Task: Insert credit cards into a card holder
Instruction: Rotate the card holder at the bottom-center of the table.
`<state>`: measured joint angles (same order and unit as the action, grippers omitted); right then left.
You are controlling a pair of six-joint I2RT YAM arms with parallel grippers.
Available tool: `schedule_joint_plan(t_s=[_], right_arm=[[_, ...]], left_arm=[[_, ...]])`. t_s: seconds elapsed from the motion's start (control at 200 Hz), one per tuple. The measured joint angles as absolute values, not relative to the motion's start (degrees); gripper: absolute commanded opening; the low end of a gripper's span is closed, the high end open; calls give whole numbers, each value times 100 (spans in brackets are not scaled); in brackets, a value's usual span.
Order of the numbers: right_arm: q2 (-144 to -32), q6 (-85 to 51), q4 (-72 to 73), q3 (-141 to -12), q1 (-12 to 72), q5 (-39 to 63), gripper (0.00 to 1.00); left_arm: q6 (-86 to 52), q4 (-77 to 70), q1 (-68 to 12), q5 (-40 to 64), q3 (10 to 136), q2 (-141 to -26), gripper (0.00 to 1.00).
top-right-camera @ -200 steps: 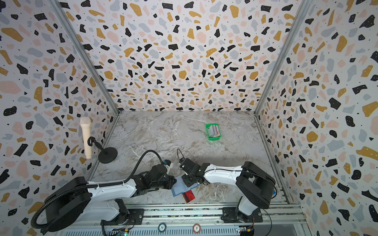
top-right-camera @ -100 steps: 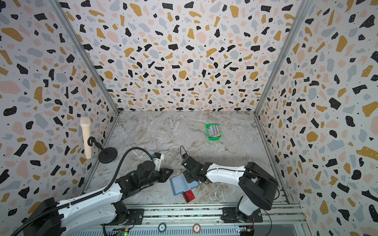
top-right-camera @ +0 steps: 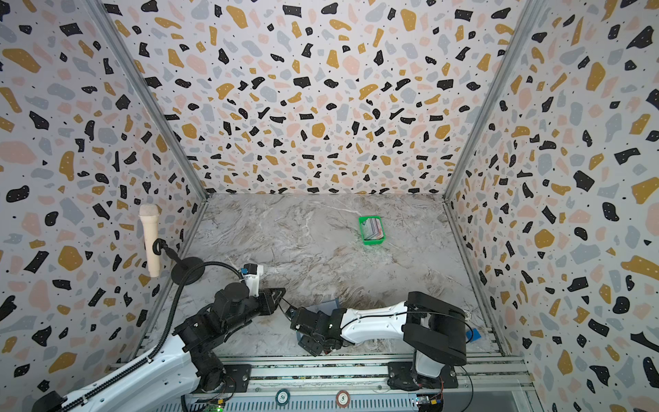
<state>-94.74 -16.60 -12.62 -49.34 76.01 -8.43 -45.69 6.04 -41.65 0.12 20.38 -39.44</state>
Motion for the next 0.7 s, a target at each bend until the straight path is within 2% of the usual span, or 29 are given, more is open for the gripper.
schedule_joint_plan(t_s=[0.15, 0.425, 0.476, 0.601, 0.701], right_arm=[[-9664, -1691, -1288, -5164, 7585, -1059, 59], [-9710, -1651, -1066, -5137, 7050, -1116, 57], [-9710, -1627, -1000, -5109, 6943, -1109, 58], [-9688, -1529, -891, -5072, 6757, -1068, 69], [-9485, -1485, -904, -4943, 6724, -993, 71]], left_arm=[[-4587, 598, -4147, 34, 1957, -3944, 30], [-4611, 489, -4147, 200, 1822, -3979, 31], [-4617, 412, -4147, 261, 1782, -4021, 31], [-4633, 242, -4147, 427, 1671, -4228, 31], [-4661, 78, -4147, 569, 1605, -4445, 31]])
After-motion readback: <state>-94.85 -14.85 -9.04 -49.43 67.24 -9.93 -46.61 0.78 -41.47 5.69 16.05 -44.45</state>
